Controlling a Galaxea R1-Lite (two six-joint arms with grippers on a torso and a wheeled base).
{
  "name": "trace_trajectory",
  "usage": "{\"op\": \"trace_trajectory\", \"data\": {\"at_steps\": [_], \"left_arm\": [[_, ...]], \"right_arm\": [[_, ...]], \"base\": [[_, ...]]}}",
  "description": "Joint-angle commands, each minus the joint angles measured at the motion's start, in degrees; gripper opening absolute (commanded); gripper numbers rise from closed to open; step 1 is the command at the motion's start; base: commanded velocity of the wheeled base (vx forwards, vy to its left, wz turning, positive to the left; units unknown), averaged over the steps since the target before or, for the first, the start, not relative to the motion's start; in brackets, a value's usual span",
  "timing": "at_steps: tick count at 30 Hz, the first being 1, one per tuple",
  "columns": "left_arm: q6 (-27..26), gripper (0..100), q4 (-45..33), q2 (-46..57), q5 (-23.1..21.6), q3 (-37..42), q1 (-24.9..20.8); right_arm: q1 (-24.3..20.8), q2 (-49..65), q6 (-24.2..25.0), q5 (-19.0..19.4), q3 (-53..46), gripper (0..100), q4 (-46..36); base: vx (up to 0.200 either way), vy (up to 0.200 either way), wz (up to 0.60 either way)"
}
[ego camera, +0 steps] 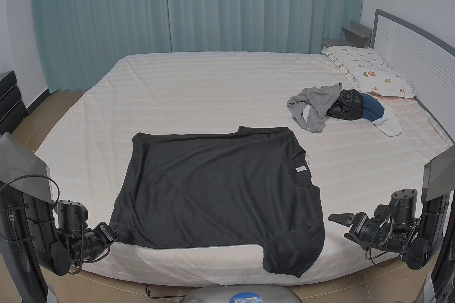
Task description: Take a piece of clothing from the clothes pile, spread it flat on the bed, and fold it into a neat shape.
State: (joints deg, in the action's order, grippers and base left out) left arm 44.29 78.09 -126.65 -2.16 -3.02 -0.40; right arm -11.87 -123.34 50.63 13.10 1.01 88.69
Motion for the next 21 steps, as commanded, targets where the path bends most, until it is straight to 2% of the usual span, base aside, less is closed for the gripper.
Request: {"op": "trace_trajectory", "data": {"at_steps": [1,9,10,18,21], "left_arm": [[-0.34,100,0.13,-4.84,0.22,-3.04,-0.13],[-0.43,100,0.22,-5.36,0.22,-5.50,0.14],[-0.34,0,0.22,-5.36,0.22,-5.68,0.14],[-0.26,0,0.31,-4.57,1.02,-3.48,0.49],[-0.61,0,0.39,-2.81,1.19,-1.72,1.28]], "right_arm": [[-0.26,-0.49,0.09,-0.01,-0.22,100,0.00],[-0.26,-1.46,0.00,-0.01,0.39,100,0.08],[-0.26,-1.46,0.00,-0.01,0.39,100,0.08],[-0.69,-1.46,-0.18,0.08,0.39,100,0.00],[-2.45,-1.55,-0.18,-0.01,0.48,100,0.08]], "base": [[0.000,0.000,0.00],[0.000,0.000,0.00],[0.000,0.000,0.00],[0.000,0.000,0.00],[0.000,0.000,0.00]]}}
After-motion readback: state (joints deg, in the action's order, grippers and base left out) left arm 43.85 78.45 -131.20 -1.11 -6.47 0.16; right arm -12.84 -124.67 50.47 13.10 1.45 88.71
